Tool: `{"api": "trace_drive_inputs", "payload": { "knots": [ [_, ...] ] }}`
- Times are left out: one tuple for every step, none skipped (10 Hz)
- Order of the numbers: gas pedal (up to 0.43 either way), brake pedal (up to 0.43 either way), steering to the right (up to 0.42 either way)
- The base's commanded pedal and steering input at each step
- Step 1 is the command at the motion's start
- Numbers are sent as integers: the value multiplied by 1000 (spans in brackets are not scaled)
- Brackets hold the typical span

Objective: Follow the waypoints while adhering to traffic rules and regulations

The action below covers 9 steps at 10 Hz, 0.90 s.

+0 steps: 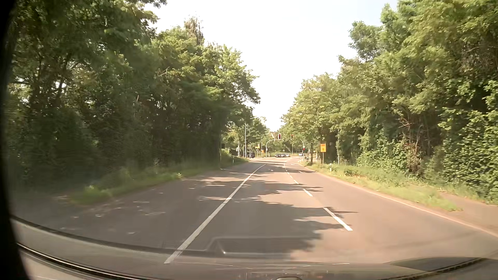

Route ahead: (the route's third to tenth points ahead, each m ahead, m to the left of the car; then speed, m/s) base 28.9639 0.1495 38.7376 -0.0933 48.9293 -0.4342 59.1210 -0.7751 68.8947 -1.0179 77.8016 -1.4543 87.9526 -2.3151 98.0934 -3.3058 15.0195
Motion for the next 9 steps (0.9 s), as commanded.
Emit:
{"api": "trace_drive_inputs", "payload": {
  "knots": [
    [0,0,2],
    [0,0,2],
    [0,0,2],
    [0,0,2],
    [0,0,2],
    [0,0,3],
    [0,0,5],
    [0,6,7],
    [0,24,8]
  ]
}}
